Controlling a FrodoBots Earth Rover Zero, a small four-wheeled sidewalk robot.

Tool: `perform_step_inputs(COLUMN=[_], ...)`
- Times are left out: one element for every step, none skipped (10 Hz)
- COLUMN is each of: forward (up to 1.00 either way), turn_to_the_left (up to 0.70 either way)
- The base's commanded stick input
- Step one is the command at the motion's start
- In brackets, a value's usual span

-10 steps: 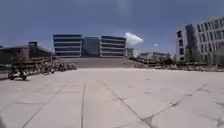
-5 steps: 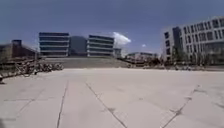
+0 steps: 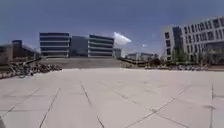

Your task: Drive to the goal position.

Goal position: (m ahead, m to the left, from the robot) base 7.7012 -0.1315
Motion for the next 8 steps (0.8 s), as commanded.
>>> perform_step_inputs(forward=[1.00, 1.00, 1.00, 1.00, 1.00, 1.00, 1.00, 1.00], turn_to_the_left=[0.26, 0.09, 0.00, 0.00, 0.00, 0.02, 0.05, 0.12])
